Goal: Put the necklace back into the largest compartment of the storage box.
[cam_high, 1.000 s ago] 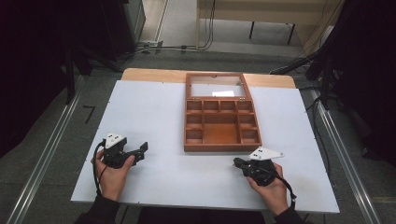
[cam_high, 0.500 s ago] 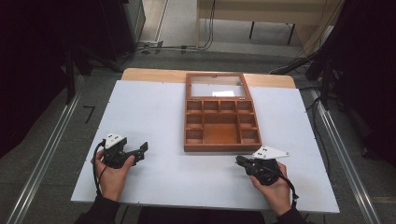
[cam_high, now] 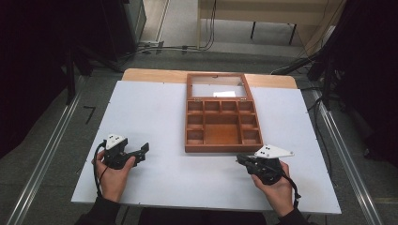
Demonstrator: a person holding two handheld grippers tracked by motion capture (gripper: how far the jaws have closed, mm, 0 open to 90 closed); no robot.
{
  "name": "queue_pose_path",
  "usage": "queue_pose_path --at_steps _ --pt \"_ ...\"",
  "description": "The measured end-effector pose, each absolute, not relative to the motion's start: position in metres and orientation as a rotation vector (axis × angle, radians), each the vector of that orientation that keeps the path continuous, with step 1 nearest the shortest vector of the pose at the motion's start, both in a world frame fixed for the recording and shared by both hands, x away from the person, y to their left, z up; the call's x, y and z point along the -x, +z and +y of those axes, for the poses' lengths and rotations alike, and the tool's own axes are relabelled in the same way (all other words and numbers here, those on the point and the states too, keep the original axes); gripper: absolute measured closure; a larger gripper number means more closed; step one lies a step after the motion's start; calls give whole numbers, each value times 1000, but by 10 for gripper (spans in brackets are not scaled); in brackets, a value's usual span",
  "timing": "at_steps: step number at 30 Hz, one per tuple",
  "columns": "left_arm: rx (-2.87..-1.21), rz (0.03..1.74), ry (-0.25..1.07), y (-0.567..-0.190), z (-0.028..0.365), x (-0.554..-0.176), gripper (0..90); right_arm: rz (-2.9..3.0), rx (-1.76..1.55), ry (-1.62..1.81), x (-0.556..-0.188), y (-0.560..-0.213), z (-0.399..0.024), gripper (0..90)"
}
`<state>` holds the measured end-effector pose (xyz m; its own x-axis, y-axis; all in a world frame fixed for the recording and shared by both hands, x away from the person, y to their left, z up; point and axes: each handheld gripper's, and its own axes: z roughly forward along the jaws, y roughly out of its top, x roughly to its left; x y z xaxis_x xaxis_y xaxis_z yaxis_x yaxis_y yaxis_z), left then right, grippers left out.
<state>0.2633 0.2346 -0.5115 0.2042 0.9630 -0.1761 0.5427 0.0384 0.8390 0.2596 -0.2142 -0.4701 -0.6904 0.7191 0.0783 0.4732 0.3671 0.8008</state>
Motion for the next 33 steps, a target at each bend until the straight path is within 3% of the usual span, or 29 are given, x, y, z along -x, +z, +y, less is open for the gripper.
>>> queue_pose_path --at_steps 33 --pt "-1618 1442 616 -511 235 -263 117 2303 -998 1294 -277 -446 -195 851"
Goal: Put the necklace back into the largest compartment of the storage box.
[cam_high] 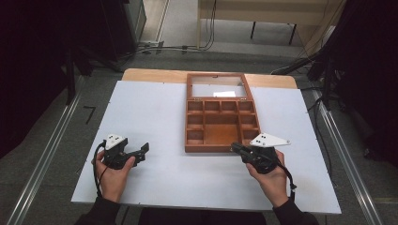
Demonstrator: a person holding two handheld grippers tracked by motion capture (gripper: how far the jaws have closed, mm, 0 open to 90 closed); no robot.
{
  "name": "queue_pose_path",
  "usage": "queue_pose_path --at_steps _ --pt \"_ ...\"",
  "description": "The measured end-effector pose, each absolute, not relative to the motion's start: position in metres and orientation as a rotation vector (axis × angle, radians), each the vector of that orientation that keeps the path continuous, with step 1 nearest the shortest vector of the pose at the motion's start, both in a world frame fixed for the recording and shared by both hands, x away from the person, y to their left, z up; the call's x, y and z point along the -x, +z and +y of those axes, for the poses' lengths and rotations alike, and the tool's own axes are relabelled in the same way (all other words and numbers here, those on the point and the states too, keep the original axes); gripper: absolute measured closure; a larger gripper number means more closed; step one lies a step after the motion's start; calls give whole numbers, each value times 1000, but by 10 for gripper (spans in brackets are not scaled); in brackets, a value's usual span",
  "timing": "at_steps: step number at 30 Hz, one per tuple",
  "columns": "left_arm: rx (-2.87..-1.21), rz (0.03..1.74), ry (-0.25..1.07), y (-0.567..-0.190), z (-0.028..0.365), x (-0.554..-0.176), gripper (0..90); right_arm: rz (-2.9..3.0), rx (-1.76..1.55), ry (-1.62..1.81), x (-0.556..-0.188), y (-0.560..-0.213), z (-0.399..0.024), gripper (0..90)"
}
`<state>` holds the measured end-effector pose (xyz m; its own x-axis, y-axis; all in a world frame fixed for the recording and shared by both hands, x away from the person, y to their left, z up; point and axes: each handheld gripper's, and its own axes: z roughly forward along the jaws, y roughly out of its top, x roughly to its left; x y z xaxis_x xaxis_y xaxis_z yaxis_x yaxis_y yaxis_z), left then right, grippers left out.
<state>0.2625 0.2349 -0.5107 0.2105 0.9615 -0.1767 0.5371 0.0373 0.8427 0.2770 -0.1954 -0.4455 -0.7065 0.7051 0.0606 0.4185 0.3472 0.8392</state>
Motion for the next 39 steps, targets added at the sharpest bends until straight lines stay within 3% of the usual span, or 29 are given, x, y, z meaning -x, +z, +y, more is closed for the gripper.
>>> queue_pose_path --at_steps 39 --pt "-1619 1439 614 -511 235 -262 117 2282 -1003 1303 -311 -439 -174 852"
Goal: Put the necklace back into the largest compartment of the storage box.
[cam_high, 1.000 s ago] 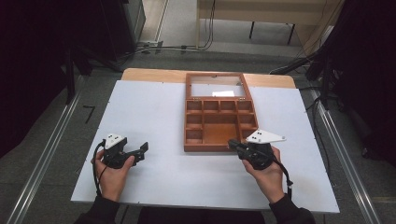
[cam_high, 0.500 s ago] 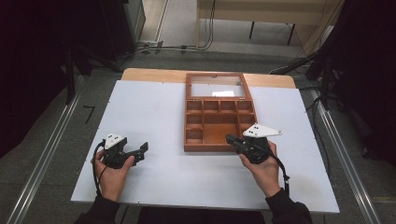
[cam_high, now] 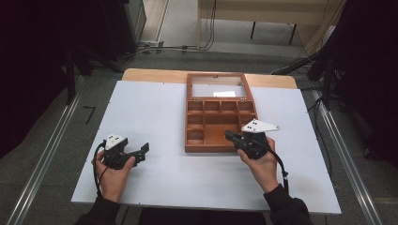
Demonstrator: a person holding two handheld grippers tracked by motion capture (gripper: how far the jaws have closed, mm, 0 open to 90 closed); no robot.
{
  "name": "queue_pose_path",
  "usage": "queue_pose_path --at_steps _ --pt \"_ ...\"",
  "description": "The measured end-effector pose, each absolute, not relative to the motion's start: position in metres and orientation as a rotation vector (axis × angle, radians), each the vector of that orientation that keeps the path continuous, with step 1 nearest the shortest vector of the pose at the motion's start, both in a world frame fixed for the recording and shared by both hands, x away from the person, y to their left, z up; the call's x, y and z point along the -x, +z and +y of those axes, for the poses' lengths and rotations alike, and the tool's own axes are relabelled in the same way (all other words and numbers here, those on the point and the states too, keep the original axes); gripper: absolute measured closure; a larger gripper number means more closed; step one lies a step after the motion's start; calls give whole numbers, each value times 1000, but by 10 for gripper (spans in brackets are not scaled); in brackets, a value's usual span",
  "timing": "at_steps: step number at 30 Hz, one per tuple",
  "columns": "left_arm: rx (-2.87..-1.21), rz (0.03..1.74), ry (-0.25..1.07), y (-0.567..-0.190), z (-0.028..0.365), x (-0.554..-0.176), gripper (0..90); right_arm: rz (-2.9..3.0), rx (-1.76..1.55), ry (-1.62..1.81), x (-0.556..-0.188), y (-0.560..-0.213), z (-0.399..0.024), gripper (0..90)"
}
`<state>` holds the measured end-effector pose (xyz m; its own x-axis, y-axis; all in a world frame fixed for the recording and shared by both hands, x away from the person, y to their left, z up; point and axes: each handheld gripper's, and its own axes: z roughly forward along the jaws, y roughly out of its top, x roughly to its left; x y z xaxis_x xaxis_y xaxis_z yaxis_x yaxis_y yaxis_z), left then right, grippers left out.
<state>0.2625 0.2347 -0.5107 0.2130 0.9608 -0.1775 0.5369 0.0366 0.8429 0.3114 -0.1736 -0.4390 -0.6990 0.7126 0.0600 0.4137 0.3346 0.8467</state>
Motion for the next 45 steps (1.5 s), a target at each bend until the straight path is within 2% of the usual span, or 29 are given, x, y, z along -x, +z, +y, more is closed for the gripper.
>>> queue_pose_path --at_steps 19,45 --pt "-1617 1439 610 -511 235 -262 117 2276 -1030 1298 -334 -443 -160 851" --pt "-1620 1436 607 -511 235 -262 117 2268 -1129 1205 -367 -470 -153 851"
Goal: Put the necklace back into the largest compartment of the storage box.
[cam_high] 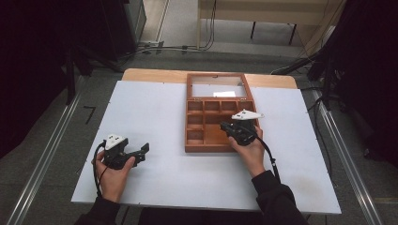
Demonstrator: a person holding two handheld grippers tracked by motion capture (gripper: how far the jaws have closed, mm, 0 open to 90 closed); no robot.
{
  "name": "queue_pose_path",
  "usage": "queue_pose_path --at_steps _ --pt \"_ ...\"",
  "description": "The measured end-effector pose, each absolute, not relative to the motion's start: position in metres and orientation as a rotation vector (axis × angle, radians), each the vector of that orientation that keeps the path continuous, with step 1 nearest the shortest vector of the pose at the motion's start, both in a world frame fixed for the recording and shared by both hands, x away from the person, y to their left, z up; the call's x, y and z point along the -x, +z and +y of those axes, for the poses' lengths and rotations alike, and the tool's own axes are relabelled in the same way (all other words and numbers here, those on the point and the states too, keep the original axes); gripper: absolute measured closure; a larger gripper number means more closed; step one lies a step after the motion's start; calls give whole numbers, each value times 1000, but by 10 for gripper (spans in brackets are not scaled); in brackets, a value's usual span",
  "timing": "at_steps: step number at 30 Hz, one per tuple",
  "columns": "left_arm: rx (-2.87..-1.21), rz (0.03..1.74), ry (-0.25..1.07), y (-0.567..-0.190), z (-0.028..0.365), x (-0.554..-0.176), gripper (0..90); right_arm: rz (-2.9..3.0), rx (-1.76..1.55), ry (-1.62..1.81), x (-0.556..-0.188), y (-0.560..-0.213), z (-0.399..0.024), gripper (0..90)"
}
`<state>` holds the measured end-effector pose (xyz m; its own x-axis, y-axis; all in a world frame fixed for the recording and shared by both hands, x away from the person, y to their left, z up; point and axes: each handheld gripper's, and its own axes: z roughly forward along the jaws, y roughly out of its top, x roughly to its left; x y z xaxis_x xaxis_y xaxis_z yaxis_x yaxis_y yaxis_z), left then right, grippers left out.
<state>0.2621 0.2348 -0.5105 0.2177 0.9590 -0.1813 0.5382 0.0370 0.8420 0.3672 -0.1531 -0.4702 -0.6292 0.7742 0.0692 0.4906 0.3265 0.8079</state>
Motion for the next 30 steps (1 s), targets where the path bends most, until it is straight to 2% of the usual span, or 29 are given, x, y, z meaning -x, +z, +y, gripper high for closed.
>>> queue_pose_path --at_steps 5,7,10,30 --pt "-1620 1435 607 -511 235 -262 117 2268 -1134 1190 -371 -474 -152 845" --pt "-1617 1436 607 -511 235 -262 117 2256 -1139 1195 -372 -475 -152 731" --pt "-1621 1435 606 -511 235 -262 117 2262 -1144 1204 -372 -475 -152 671" --pt "-1617 1435 610 -510 235 -261 117 2324 -1102 1238 -354 -462 -158 394"
